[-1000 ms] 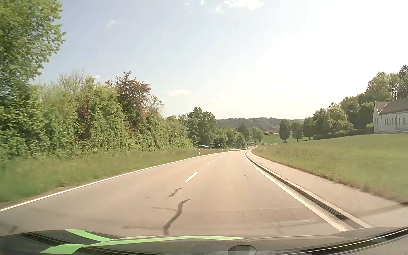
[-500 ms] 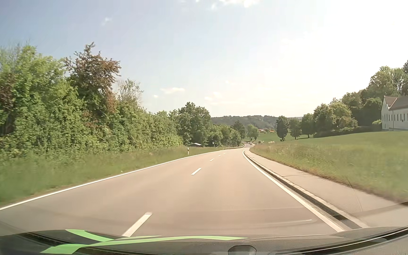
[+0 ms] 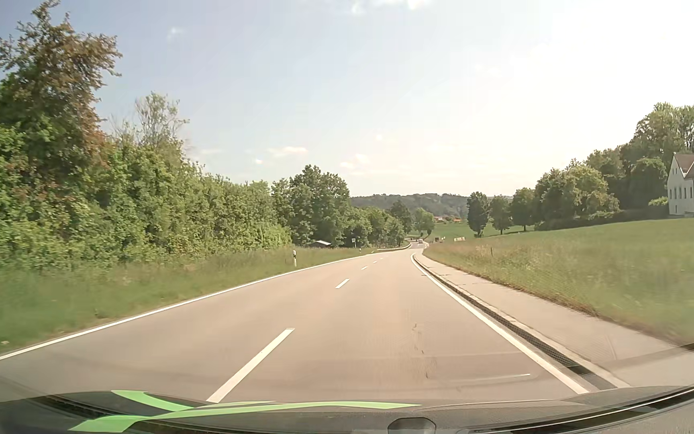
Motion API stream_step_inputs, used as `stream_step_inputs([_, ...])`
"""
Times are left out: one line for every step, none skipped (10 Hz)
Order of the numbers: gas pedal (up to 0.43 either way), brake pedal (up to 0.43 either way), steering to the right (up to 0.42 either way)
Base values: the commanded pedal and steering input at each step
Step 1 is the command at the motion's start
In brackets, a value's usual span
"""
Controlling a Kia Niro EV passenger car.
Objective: Follow the waypoints while adhering to traffic rules and regulations
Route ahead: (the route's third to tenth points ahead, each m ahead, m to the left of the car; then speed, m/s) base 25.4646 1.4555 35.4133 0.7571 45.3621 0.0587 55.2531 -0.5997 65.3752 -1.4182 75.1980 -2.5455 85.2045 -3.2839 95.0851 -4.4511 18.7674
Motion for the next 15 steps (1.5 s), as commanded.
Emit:
stream_step_inputs([0.059,0.0,0.008])
stream_step_inputs([0.067,0.0,0.008])
stream_step_inputs([0.079,0.0,0.008])
stream_step_inputs([0.087,0.0,0.008])
stream_step_inputs([0.087,0.0,0.007])
stream_step_inputs([0.087,0.0,0.007])
stream_step_inputs([0.087,0.0,0.007])
stream_step_inputs([0.087,0.0,0.007])
stream_step_inputs([0.087,0.0,0.007])
stream_step_inputs([0.087,0.0,0.007])
stream_step_inputs([0.087,0.0,0.007])
stream_step_inputs([0.087,0.0,0.006])
stream_step_inputs([0.087,0.0,0.006])
stream_step_inputs([0.087,0.0,0.005])
stream_step_inputs([0.008,0.0,0.005])
